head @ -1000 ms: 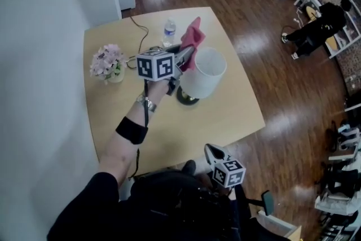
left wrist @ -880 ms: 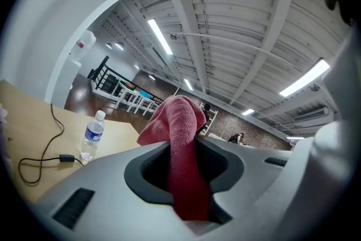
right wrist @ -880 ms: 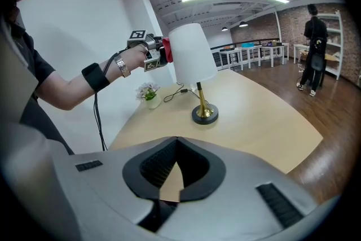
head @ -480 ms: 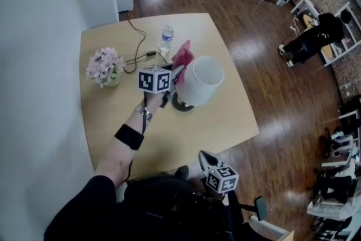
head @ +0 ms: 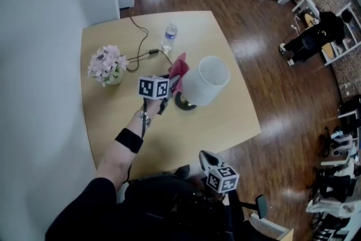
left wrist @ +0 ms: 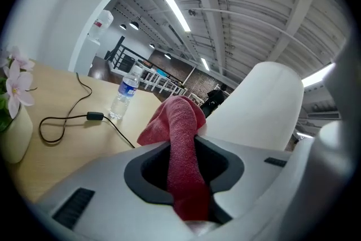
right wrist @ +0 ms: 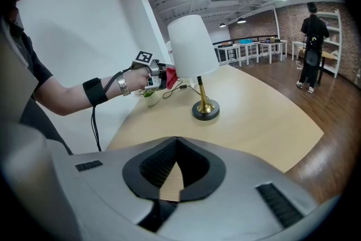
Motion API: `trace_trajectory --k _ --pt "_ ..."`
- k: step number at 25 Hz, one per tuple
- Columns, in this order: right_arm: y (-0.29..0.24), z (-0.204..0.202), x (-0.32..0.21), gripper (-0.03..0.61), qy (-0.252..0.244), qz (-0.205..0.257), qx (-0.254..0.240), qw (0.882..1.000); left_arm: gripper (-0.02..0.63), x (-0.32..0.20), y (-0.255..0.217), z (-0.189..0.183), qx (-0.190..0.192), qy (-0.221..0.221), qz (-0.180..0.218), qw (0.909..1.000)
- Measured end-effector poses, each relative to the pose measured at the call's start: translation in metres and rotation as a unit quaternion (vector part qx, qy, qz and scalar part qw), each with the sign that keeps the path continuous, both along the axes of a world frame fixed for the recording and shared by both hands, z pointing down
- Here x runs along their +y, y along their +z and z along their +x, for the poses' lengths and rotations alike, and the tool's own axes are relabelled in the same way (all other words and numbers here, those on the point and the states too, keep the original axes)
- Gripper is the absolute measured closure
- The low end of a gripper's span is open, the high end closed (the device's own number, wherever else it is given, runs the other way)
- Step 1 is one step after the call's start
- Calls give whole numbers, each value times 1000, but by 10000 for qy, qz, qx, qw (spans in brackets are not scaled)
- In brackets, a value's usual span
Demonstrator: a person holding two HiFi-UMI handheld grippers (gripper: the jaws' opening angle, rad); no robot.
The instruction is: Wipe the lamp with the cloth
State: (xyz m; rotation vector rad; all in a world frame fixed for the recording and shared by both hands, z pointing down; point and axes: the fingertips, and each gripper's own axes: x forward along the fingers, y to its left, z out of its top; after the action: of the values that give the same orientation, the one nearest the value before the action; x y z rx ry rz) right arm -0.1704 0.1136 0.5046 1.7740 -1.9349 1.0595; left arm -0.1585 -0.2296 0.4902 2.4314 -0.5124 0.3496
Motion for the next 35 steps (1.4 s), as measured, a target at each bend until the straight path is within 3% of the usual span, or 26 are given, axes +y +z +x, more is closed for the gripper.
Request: trace_trajectory --k 5,10,15,18,21,26,35 --pt "0 -20 -6 572 55 -54 -4 10000 502 3 16 -22 -210 130 -71 9997" --pt "-6 -47 -12 572 -16 -35 71 10000 506 -2 -57 -33 549 243 186 9980" --pt "0 -47 -21 572 -184 -47 93 9998 508 -8 -155 -5 1448 701 580 9853" --pt "-1 -36 -38 572 -271 69 40 9996 508 -13 -187 22 1503 994 880 9797" --pt "-9 -33 -51 572 -438 198 0 9988 508 -17 -202 37 1646 1074 841 9769" --pt "-9 -38 -63 572 -577 152 -125 9981 508 -25 -205 56 1947 1218 506 9720" --pt "-2 -29 -63 572 -351 94 -230 9991 508 -9 -130 74 1348 1530 300 9785"
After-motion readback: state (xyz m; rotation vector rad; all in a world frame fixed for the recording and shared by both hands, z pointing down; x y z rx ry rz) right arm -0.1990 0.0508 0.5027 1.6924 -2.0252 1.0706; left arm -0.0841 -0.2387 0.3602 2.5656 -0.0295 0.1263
